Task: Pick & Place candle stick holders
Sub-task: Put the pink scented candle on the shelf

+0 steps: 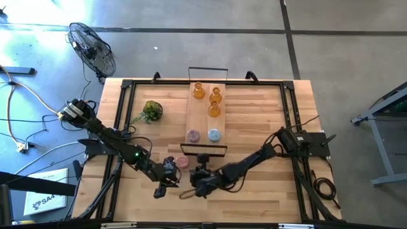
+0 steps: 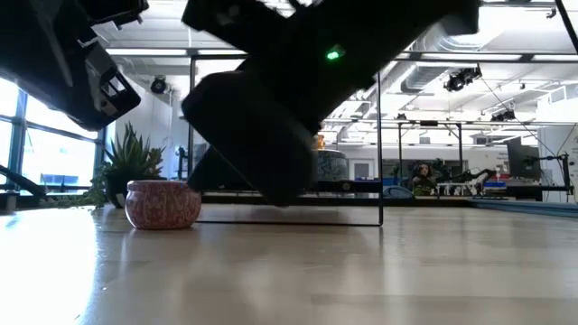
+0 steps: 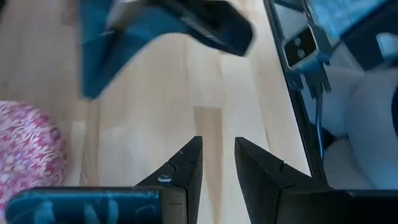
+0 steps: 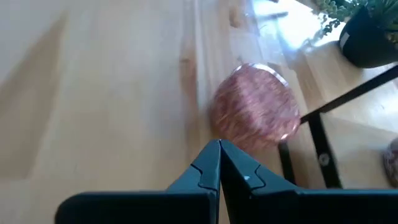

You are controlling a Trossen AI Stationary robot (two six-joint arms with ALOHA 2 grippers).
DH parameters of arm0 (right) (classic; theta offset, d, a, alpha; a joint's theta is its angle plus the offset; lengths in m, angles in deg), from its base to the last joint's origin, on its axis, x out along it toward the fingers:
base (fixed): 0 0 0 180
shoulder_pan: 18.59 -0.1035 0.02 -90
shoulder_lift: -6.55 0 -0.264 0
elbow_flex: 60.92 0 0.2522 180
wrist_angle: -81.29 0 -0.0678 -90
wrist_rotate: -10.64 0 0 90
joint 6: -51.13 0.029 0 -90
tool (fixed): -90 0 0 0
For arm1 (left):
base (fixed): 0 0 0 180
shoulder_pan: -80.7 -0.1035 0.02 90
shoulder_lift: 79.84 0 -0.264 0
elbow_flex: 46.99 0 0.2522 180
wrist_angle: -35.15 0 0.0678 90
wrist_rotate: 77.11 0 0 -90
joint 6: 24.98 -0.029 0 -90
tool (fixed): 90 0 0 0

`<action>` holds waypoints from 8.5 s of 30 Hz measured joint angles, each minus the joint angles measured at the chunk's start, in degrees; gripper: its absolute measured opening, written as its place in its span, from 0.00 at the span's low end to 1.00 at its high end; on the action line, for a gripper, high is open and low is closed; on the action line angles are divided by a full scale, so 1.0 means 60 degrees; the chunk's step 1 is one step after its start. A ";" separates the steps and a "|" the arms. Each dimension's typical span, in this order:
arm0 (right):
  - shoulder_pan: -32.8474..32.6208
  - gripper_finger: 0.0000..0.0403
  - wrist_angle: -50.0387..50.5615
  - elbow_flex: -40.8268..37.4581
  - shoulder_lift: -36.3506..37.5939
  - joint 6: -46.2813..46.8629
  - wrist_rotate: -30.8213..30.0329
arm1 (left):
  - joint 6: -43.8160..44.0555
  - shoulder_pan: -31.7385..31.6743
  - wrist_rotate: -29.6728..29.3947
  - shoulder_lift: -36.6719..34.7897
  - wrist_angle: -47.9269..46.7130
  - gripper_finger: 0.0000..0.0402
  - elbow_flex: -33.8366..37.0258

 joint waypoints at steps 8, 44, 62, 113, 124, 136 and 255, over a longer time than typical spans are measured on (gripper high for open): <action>-0.0736 0.00 0.1268 0.0000 0.0176 0.0863 -0.1042 | 0.0615 -0.0011 -0.0810 -0.0001 -0.0041 0.23 0.0000; -0.4153 0.00 0.8483 0.0000 0.4341 0.7333 -0.5292 | 0.1178 -0.0359 -0.0498 -0.0058 -0.0578 0.93 -0.0223; -0.5299 0.00 1.0343 -0.0545 0.4615 1.0362 -0.5758 | -0.0442 -0.0970 -0.2560 0.0019 -0.7769 0.93 -0.3969; -0.5299 0.00 1.0381 -0.1005 0.4605 1.1321 -0.5282 | -0.0649 -0.1967 -0.1428 0.3264 -0.6900 0.93 -0.3909; -0.5299 0.00 1.0368 -0.1005 0.4605 1.1321 -0.5282 | -0.0676 -0.1967 -0.1764 0.3264 -0.6931 0.93 -0.3909; -0.5299 0.00 1.0257 -0.1002 0.4605 1.1321 -0.5108 | -0.0267 -0.1963 -0.1633 0.3264 -0.6979 0.93 -0.3909; -0.6253 0.00 0.8316 -0.0998 0.4605 0.9882 -0.5057 | -0.4900 -0.7147 0.1332 0.5971 -1.1254 0.70 -1.0697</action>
